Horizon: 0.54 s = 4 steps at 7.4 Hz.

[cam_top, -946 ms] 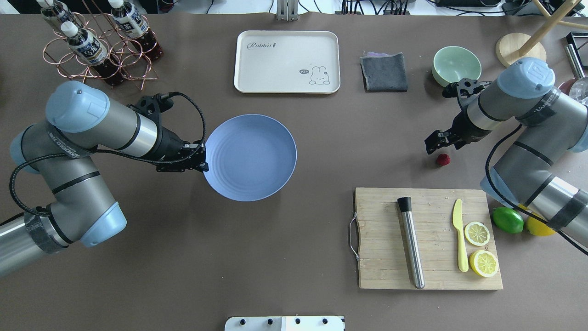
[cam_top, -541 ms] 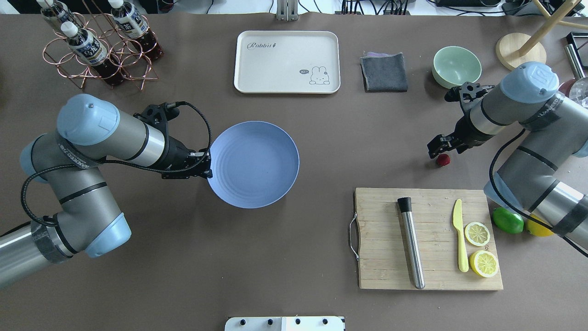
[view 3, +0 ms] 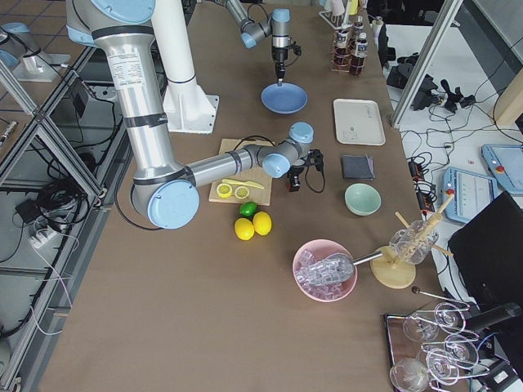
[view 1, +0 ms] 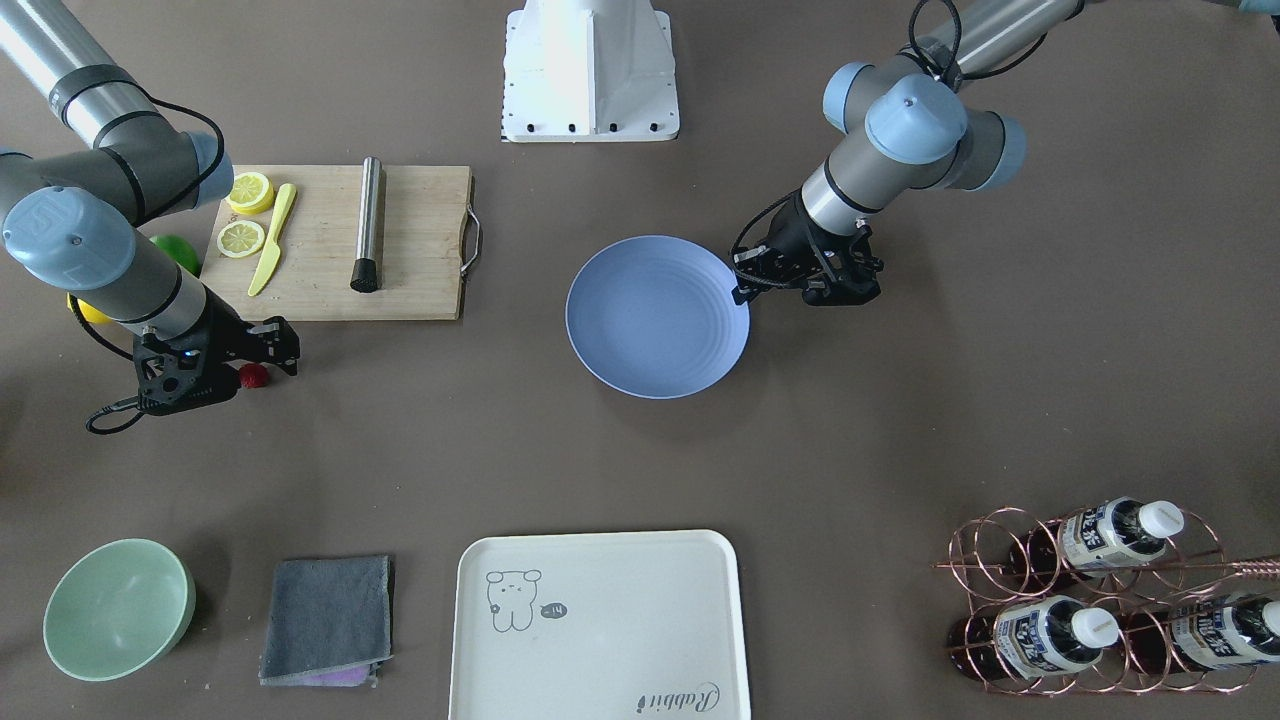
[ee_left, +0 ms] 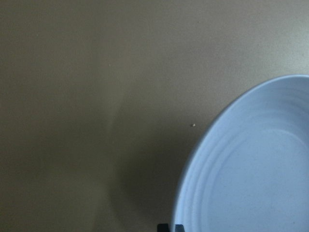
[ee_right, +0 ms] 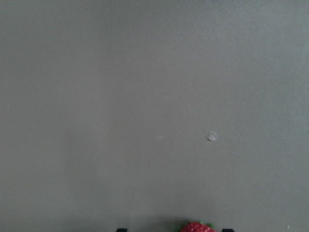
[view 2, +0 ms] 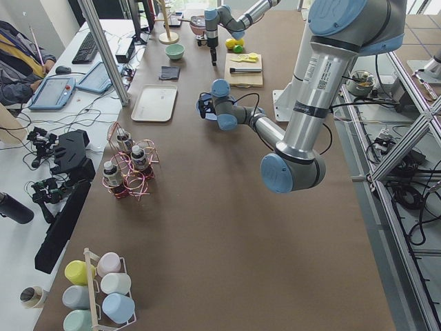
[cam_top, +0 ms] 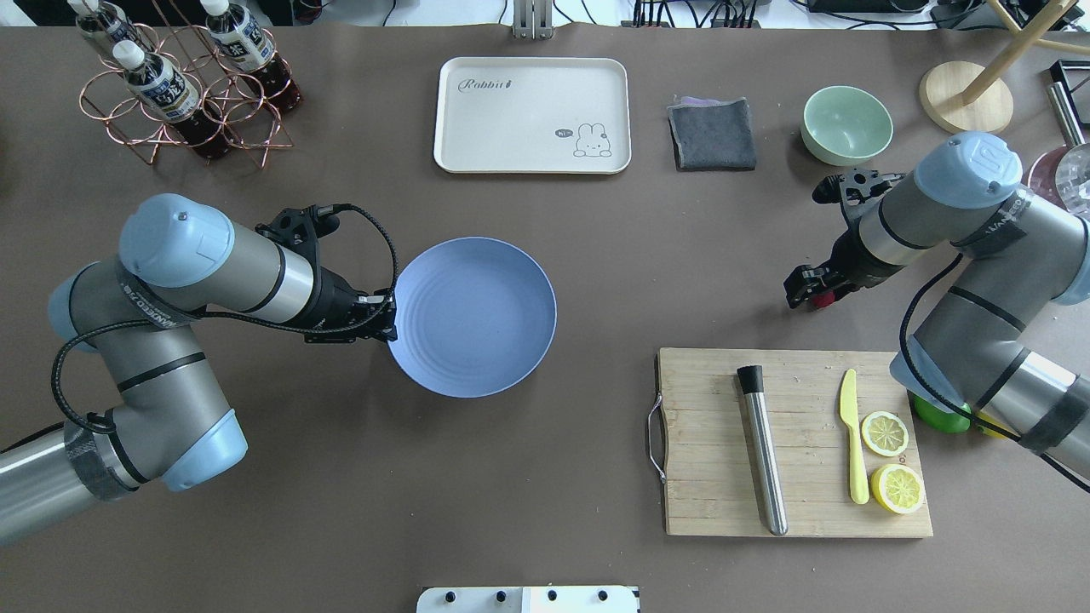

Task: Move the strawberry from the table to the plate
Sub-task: 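Lower the right gripper and grasp the red strawberry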

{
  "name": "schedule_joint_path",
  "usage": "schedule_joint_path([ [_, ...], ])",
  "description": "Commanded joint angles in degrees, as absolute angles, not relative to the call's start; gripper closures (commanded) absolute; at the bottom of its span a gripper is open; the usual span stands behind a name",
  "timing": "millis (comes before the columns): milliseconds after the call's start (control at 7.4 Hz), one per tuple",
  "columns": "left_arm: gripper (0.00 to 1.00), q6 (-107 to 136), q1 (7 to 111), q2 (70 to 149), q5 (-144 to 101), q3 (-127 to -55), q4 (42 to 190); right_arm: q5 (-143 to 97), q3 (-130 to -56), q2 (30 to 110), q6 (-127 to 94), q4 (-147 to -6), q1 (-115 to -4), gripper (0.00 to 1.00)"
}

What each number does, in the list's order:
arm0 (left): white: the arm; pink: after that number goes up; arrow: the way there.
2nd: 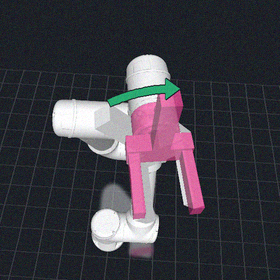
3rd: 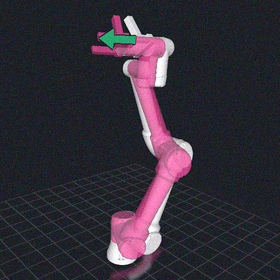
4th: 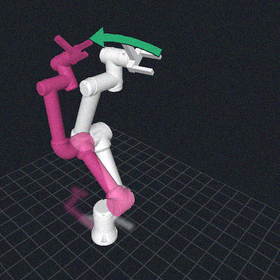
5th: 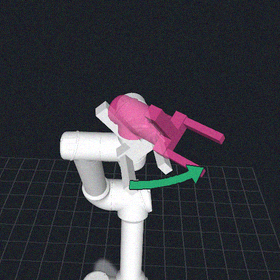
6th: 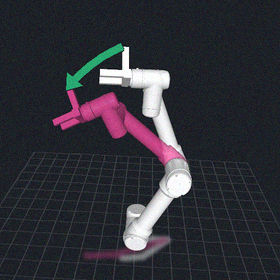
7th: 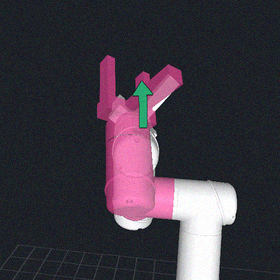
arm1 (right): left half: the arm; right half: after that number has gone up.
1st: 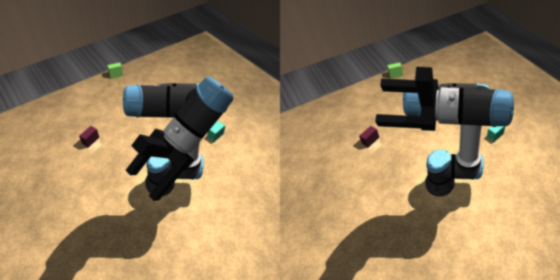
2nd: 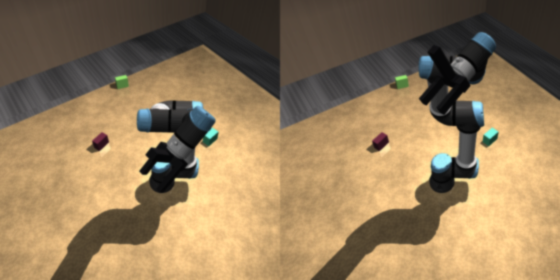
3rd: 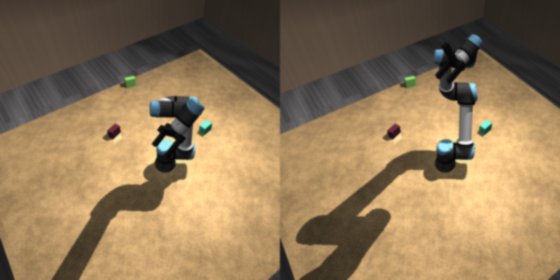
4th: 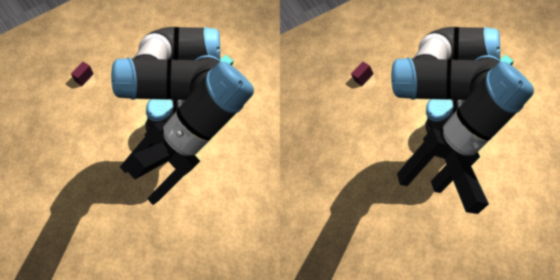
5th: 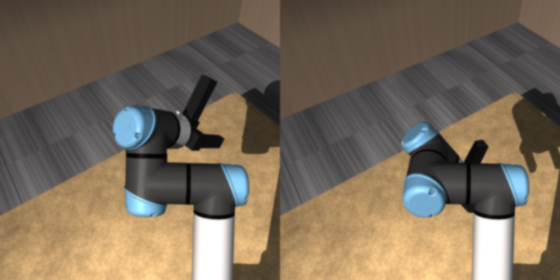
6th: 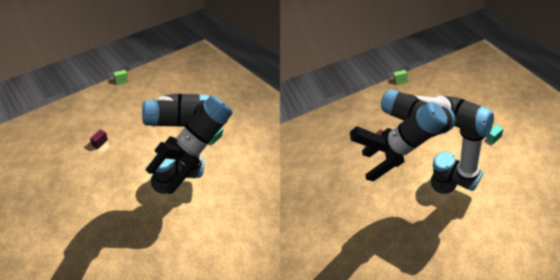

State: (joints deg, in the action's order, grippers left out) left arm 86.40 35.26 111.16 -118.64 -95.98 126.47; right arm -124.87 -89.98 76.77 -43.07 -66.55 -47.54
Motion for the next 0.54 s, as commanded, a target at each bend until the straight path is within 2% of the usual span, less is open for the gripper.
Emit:
schedule_joint_path([
  [0,1.0,86.4,34.0,111.4,-117.5,-95.8,126.5,-125.2,-90.4,77.5,-42.1,-66.5,-48.3,0.78],
  [135,0.62,86.4,33.8,111.5,-117.4,-95.8,126.5,-125.3,-90.8,77.5,-41.7,-66.7,-48.9,1.0],
  [270,0.03,86.4,33.8,111.4,-117.3,-95.6,126.5,-125.6,-91.4,77.4,-41.7,-66.8,-49.6,1.0],
  [405,0.03,86.4,33.8,111.5,-117.2,-95.6,126.5,-125.7,-93.5,77.3,-41.7,-68.3,-49.8,1.0],
])
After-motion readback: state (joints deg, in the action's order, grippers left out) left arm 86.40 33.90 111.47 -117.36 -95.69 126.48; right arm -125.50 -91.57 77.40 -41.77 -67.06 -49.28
